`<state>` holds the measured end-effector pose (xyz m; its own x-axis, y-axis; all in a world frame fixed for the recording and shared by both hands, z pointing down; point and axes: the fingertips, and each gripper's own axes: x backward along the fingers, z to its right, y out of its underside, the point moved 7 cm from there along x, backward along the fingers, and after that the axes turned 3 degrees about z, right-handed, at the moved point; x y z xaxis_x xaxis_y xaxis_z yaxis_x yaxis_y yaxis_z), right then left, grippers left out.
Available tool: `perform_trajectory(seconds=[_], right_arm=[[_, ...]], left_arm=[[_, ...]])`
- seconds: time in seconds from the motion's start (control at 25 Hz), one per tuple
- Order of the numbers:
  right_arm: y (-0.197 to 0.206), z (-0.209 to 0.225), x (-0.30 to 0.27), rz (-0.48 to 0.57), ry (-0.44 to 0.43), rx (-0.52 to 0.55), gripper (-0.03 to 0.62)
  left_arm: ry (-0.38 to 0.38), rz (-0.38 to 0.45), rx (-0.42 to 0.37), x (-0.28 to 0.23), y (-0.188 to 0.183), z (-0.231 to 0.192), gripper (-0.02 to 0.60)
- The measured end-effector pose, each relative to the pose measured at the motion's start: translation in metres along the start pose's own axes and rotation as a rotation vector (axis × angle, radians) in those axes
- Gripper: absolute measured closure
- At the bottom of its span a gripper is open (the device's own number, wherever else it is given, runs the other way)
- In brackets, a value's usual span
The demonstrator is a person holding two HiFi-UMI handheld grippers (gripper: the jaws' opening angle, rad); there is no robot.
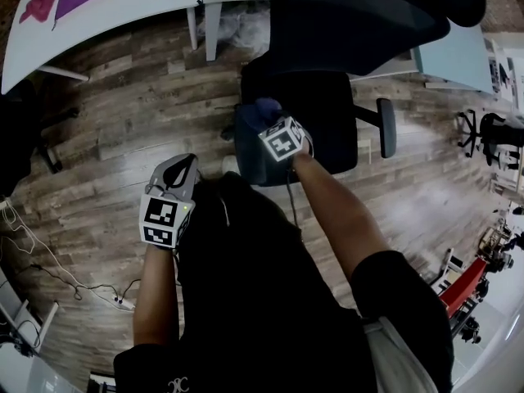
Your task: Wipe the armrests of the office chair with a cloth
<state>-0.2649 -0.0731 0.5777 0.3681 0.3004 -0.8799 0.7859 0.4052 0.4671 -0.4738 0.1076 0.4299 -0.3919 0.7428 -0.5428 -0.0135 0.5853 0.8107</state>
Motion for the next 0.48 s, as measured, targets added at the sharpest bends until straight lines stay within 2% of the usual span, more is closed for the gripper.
perform_trajectory(seconds=[0.2,0.48], right_arm=[[0.016,-0.018,0.013,0.035,-0.034,-0.039,0.526],[0.035,-0.035,0.030,0.077,-0.124,-0.102,0.525]], left_arm=[[0.019,-0.019,-0.021,-0.005,-0.006,0.008,0.575],[0.047,-0.037,-0.050,-0.014,-0.012,0.020,0.575]])
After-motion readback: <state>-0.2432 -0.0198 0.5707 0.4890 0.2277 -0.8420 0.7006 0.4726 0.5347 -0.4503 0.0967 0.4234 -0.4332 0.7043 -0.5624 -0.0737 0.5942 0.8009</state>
